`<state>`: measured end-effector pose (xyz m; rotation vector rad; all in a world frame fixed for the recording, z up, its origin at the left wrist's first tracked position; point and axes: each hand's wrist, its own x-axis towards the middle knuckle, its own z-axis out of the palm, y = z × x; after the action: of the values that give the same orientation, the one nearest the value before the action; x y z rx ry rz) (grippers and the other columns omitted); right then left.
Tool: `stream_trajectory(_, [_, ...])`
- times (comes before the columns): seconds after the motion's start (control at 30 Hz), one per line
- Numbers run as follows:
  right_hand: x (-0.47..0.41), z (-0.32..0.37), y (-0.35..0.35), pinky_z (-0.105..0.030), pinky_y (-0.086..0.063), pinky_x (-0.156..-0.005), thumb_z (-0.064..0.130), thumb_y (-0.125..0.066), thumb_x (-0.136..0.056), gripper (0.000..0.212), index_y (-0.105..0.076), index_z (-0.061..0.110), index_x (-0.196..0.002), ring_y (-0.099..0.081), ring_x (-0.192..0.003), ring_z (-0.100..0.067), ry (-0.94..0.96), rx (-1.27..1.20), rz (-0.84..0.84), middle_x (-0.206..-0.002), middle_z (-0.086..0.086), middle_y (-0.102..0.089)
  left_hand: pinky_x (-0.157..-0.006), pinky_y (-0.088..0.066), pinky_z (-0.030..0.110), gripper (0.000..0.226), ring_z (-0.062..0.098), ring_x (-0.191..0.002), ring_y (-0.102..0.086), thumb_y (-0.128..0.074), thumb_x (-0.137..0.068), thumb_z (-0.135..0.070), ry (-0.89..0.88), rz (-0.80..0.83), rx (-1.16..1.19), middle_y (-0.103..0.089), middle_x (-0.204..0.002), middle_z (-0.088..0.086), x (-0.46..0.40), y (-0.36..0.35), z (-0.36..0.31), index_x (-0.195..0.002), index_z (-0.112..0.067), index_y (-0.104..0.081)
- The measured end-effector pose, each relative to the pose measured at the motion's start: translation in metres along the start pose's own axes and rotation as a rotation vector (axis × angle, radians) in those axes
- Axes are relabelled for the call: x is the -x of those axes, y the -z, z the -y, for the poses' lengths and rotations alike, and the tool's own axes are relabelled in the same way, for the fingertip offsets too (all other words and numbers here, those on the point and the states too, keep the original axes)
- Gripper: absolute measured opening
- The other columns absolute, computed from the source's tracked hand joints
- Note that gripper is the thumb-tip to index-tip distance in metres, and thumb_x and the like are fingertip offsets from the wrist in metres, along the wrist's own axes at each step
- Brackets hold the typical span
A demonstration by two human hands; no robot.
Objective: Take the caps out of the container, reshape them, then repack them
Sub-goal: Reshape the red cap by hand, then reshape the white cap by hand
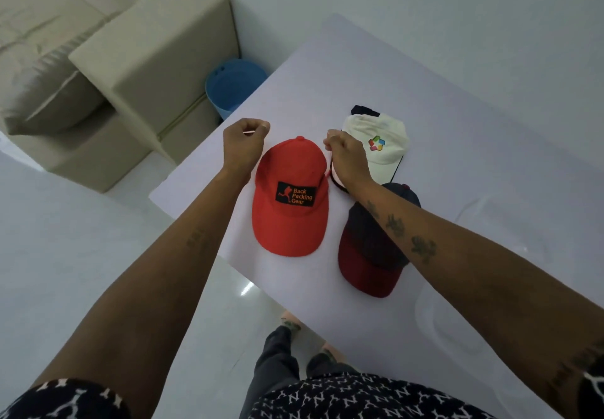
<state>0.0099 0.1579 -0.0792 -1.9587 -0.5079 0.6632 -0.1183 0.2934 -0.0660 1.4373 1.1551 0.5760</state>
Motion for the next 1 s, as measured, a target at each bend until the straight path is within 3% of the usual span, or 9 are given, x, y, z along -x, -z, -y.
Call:
stream_trajectory(0.07, [-0.005,0.005,0.012,-0.038,-0.045,-0.08,0.021,-0.046,-0.095,0.032,-0.061,-0.007,-0.099,-0.057,-0.086,-0.028,0.048,0.009,-0.019,-0.092,-0.021,-0.063,-0.075,-0.046,0.014,0.014,0.01,-0.091,-0.06,-0.061,-0.089,-0.017,-0.075,0.029,-0.035,-0.066,-0.094,-0.001,-0.004,-0.01,-0.014,-0.094,-0.006,-0.068])
stream_trajectory(0.2, [-0.018,0.005,0.043,-0.011,-0.044,-0.087,0.023,-0.054,-0.094,0.03,-0.061,0.01,-0.121,-0.06,-0.101,-0.007,0.086,0.026,-0.065,-0.113,0.0,-0.066,-0.075,-0.046,0.013,0.011,0.007,-0.087,-0.06,-0.061,-0.088,-0.02,-0.192,0.133,-0.139,-0.065,-0.104,-0.001,-0.012,-0.043,-0.034,-0.092,-0.011,-0.067])
stream_trajectory(0.27, [-0.026,0.001,0.064,-0.014,-0.048,-0.085,0.021,-0.057,-0.092,0.03,-0.062,0.011,-0.12,-0.06,-0.1,-0.01,0.094,0.038,-0.135,-0.113,0.0,-0.064,-0.071,-0.043,0.01,0.013,0.009,-0.09,-0.061,-0.064,-0.086,-0.023,-0.236,0.192,-0.176,-0.059,-0.118,0.0,-0.016,-0.065,-0.036,-0.094,-0.012,-0.066])
stream_trajectory(0.4, [-0.038,-0.019,0.1,-0.018,-0.045,-0.091,0.015,-0.063,-0.087,0.035,-0.059,0.011,-0.122,-0.054,-0.11,-0.014,0.084,0.109,-0.257,-0.122,-0.005,-0.053,-0.087,-0.045,0.021,0.025,0.016,-0.106,-0.056,-0.068,-0.085,-0.02,-0.291,0.337,-0.261,-0.048,-0.132,0.004,-0.018,-0.107,-0.036,-0.108,-0.013,-0.061])
stream_trajectory(0.63, [-0.043,-0.046,0.126,-0.025,-0.036,-0.098,0.023,-0.072,-0.081,0.066,-0.043,0.01,-0.138,-0.045,-0.126,-0.024,-0.13,0.232,-0.103,-0.139,-0.013,-0.042,-0.103,-0.038,0.029,0.046,0.025,-0.128,-0.045,-0.061,-0.087,-0.004,-0.298,0.546,-0.551,-0.043,-0.14,0.01,-0.025,-0.157,-0.03,-0.131,-0.009,-0.048])
stream_trajectory(0.73, [-0.043,-0.057,0.126,-0.03,-0.039,-0.098,0.024,-0.066,-0.086,0.052,-0.049,0.009,-0.133,-0.049,-0.123,-0.025,-0.137,0.264,-0.065,-0.135,-0.011,-0.05,-0.096,-0.038,0.027,0.04,0.026,-0.12,-0.049,-0.06,-0.088,-0.006,-0.309,0.53,-0.64,-0.048,-0.134,0.013,-0.027,-0.172,-0.028,-0.127,-0.007,-0.052])
stream_trajectory(0.83, [-0.047,-0.063,0.124,-0.029,-0.044,-0.082,0.021,-0.064,-0.088,0.034,-0.059,0.006,-0.118,-0.057,-0.103,-0.024,-0.13,0.252,-0.095,-0.118,-0.012,-0.062,-0.088,-0.044,0.03,0.029,0.028,-0.109,-0.055,-0.057,-0.088,-0.006,-0.312,0.488,-0.664,-0.056,-0.122,0.015,-0.028,-0.182,-0.025,-0.116,-0.003,-0.057])
stream_trajectory(0.9, [-0.048,-0.061,0.123,-0.026,-0.039,-0.074,0.019,-0.064,-0.088,0.026,-0.061,0.004,-0.109,-0.054,-0.09,-0.019,-0.121,0.26,-0.119,-0.11,-0.012,-0.064,-0.087,-0.045,0.031,0.025,0.028,-0.106,-0.056,-0.057,-0.088,-0.006,-0.312,0.464,-0.656,-0.059,-0.117,0.015,-0.027,-0.182,-0.025,-0.112,-0.002,-0.058])
stream_trajectory(1.0, [-0.046,-0.058,0.126,-0.026,-0.039,-0.072,0.016,-0.063,-0.088,0.022,-0.061,0.002,-0.105,-0.053,-0.087,-0.017,-0.105,0.239,-0.139,-0.105,-0.012,-0.064,-0.09,-0.046,0.036,0.022,0.029,-0.105,-0.057,-0.058,-0.088,-0.007,-0.336,0.453,-0.643,-0.061,-0.114,0.016,-0.024,-0.179,-0.029,-0.109,0.0,-0.059])
